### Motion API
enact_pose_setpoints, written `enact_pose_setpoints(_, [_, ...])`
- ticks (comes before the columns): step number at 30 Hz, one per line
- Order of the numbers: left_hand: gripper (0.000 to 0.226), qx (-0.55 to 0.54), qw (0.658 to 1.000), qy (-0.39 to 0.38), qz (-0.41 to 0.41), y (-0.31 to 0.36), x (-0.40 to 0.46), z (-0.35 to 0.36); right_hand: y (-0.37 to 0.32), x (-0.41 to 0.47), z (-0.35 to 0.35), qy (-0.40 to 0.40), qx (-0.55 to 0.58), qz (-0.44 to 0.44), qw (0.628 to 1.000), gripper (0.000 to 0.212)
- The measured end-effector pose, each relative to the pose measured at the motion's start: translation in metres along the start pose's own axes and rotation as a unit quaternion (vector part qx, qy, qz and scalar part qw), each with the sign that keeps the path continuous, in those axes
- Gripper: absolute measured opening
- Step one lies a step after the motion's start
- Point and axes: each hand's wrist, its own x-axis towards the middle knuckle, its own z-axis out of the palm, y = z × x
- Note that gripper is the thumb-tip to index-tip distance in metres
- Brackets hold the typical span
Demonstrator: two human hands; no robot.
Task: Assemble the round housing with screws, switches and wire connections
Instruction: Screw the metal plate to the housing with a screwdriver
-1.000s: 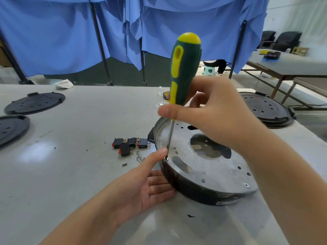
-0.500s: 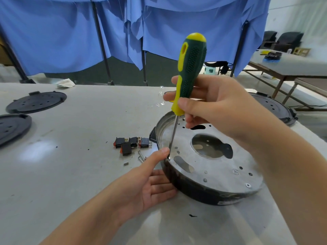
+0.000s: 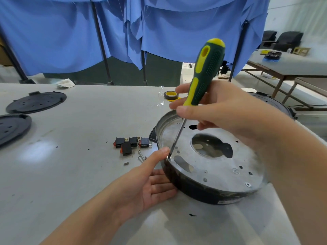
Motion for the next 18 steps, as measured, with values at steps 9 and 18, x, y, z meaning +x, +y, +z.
enact_pose_setpoints(9, [0.082, -0.004, 1.000, -0.009, -0.003, -0.001, 0.001, -0.001, 0.000, -0.001, 0.006, 0.081, -0.045, -0.083, 0.992, 0.025])
enact_pose_setpoints(18, [0.087, -0.004, 1.000, -0.005, -0.004, 0.000, 0.001, -0.002, 0.000, 0.001, 0.016, 0.088, -0.018, -0.090, 0.992, 0.028])
